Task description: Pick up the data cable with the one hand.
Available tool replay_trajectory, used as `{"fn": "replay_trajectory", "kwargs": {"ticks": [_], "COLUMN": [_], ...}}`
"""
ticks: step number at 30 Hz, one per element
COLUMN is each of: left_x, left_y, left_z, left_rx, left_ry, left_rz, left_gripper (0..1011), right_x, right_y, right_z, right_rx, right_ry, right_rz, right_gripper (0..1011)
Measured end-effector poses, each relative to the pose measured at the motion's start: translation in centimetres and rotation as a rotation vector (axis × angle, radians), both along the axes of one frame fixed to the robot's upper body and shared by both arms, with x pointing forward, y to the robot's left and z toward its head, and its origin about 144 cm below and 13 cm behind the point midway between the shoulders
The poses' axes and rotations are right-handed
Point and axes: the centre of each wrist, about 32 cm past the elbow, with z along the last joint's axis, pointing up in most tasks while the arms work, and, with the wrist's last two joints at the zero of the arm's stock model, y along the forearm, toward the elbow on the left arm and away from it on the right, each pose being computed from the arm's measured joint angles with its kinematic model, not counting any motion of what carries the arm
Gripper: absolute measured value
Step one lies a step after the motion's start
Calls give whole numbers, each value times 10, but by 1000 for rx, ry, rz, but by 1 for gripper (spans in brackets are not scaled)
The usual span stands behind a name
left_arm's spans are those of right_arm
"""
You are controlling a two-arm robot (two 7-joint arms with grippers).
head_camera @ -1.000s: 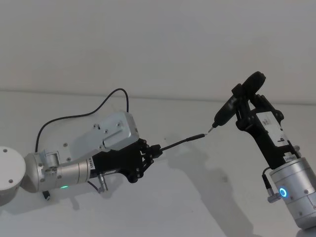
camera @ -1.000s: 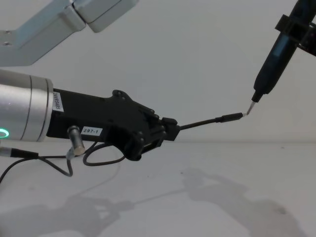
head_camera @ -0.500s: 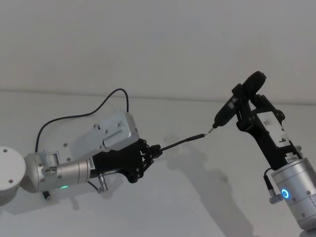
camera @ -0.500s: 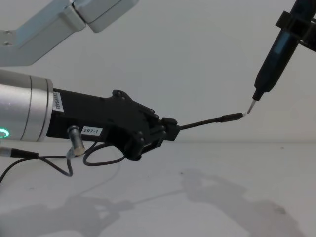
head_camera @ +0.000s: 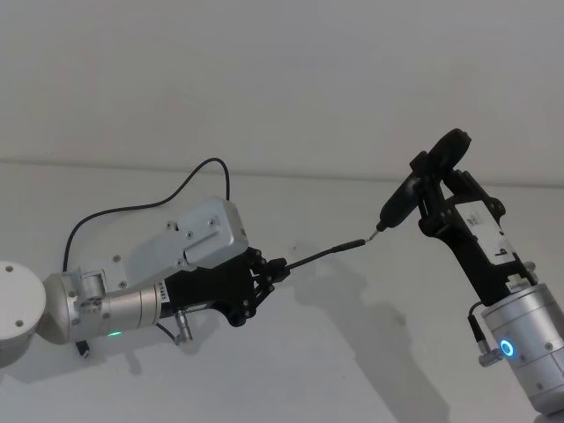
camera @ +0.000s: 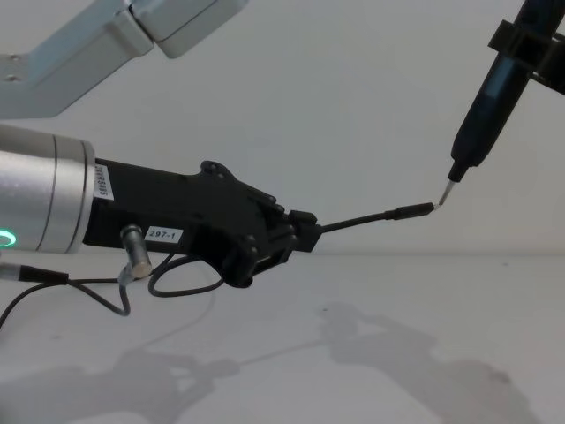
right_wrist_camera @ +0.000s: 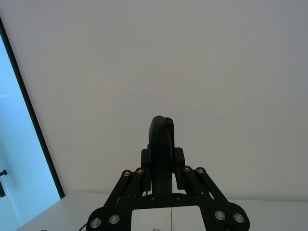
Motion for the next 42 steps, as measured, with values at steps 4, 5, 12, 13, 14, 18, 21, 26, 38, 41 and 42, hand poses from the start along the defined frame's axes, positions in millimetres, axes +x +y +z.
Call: {"fn": "replay_trajectory", "kwargs": {"ticks": [4,5,12,13,14,18,21,26,38,41,42], "left_x": [0,0,0,0,0,0,0,0,0,0,0], "left_y": [0,0,0,0,0,0,0,0,0,0,0], "left_z": [0,0,0,0,0,0,0,0,0,0,0], "left_rx": [0,0,0,0,0,0,0,0,0,0,0], "left_ry": [0,0,0,0,0,0,0,0,0,0,0], "left_rz": [0,0,0,0,0,0,0,0,0,0,0], "left_gripper": [44,44,44,44,44,44,44,44,44,44,44], "right_x": [0,-1,-1,-1,-2,-2,-2,-2,-2,-2,-2], "right_y": [1,1,1,2,2,2,2,3,3,3,3], "right_z": [0,0,0,0,1,1,1,1,1,1,1], "right_rx": [-1,-1,-3,-3,-3,-4,-5,-5,-6,-6,-5], "right_ry": [1,1,4,4,4,4,5,6,6,6,6], "right_rz": [0,1,-1,-1,-1,-2,-2,-2,-1,-1,-1], "right_gripper": [268,268,268,268,268,268,268,268,268,268,268]}}
